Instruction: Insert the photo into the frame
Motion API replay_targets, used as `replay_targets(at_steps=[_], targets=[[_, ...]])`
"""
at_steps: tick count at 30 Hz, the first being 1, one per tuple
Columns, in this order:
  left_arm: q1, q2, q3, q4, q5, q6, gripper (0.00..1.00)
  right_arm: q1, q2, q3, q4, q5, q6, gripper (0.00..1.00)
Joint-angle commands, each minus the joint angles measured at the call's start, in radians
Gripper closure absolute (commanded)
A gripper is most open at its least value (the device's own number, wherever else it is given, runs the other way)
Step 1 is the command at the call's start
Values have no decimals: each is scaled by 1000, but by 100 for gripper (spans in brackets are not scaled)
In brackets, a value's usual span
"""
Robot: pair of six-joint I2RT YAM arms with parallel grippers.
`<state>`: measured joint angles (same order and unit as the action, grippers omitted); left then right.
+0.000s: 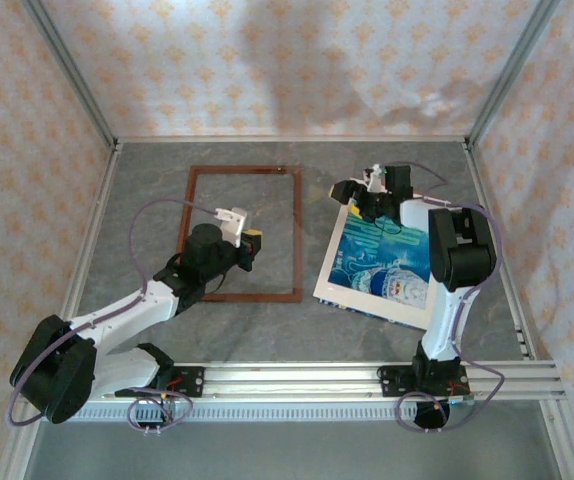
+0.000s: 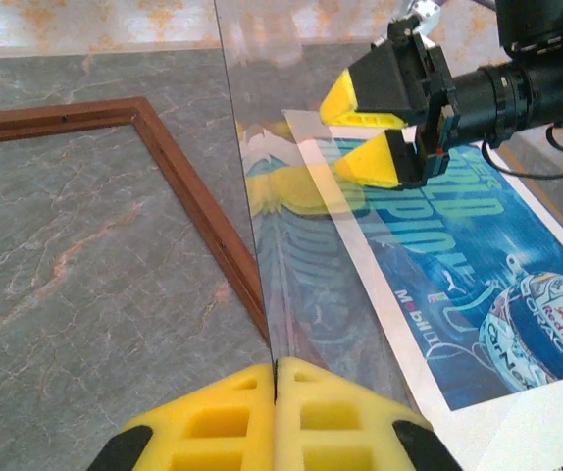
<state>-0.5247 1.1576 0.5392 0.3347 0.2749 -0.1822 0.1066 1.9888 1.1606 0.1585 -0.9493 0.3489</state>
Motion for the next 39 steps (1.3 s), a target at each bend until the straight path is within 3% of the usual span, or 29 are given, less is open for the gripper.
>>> replay_targets(at_steps=[1,15,27,39], targets=[[0,-13,-19,106,-36,-44,100,2,-26,-40,34,-72,-22,3],[80,33,-64,158,-19,-219,100,-1,-182,-137,59,-121,-54,20],[127,103,-59,159,22,-316,100,-1,-240,-189,29,-121,-77,47],[160,173,-59,206,67,-433,100,-1,-302,-228,59,-131,-60,53]])
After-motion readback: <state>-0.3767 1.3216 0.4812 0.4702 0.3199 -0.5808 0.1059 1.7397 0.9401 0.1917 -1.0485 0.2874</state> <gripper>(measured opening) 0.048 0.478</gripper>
